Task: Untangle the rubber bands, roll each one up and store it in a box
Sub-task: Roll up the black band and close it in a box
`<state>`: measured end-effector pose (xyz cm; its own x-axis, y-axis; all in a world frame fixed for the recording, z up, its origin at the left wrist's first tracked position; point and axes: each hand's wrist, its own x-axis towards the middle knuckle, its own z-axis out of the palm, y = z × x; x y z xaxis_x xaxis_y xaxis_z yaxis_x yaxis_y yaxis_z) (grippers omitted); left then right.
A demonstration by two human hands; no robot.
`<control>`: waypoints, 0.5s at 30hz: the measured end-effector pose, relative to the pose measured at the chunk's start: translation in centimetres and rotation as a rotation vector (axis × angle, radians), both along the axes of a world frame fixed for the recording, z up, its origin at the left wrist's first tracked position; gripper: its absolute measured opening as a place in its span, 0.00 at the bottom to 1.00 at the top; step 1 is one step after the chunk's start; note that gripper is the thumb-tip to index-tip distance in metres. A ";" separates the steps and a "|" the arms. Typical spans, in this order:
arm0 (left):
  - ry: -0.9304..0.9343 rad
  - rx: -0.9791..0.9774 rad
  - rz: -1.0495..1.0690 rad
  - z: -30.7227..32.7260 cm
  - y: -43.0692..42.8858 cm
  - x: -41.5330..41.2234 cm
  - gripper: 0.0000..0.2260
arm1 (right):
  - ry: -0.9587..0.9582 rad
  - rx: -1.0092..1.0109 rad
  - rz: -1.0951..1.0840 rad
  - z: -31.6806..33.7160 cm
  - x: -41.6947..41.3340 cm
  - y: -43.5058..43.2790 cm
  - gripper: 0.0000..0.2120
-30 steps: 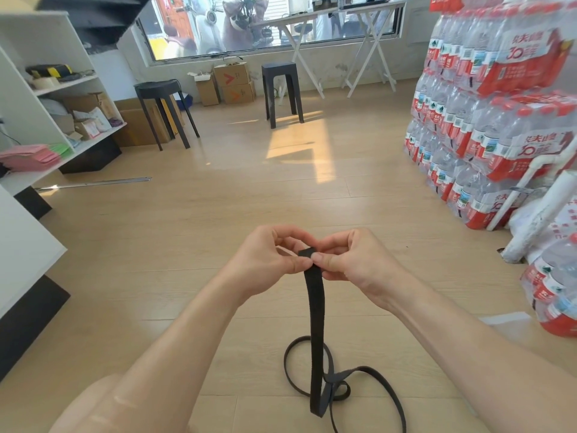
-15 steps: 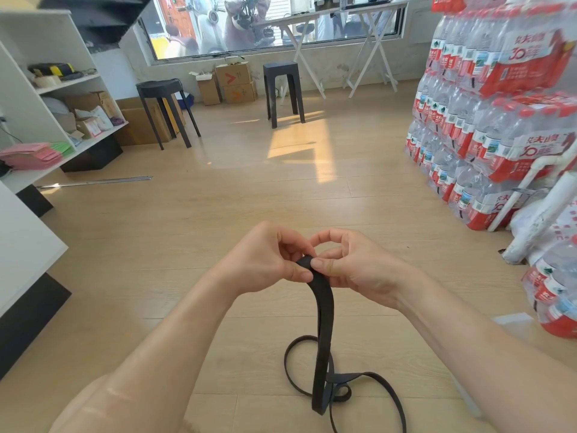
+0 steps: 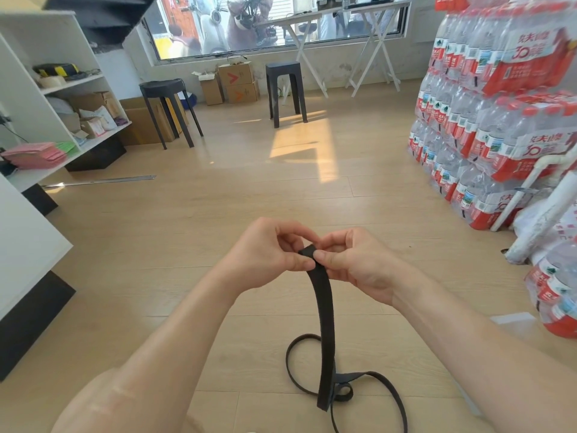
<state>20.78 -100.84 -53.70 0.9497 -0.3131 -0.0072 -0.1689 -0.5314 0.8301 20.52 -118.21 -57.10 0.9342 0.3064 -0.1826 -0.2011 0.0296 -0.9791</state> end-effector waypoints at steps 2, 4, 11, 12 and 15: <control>0.060 -0.110 0.054 -0.3 0.0 0.1 0.10 | -0.043 -0.006 -0.080 0.0 -0.1 0.2 0.04; 0.143 -0.204 0.094 -0.5 -0.2 0.1 0.10 | -0.099 -0.033 -0.149 0.0 -0.1 0.3 0.04; 0.120 -0.258 0.225 -1.5 -0.9 0.1 0.06 | -0.198 -0.171 -0.235 -0.4 -0.3 1.2 0.03; 0.097 -0.247 0.245 -1.6 -1.1 0.1 0.05 | -0.147 -0.130 -0.223 -0.5 -0.3 1.1 0.03; 0.035 -0.248 0.298 -2.0 -1.4 0.0 0.08 | 0.042 0.049 -0.167 -0.4 -0.2 0.7 0.03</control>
<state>20.81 -102.24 -55.66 0.9998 -0.0201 0.0001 -0.0068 -0.3350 0.9422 20.28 -117.47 -57.46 0.9646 0.1574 -0.2115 -0.2304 0.1134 -0.9665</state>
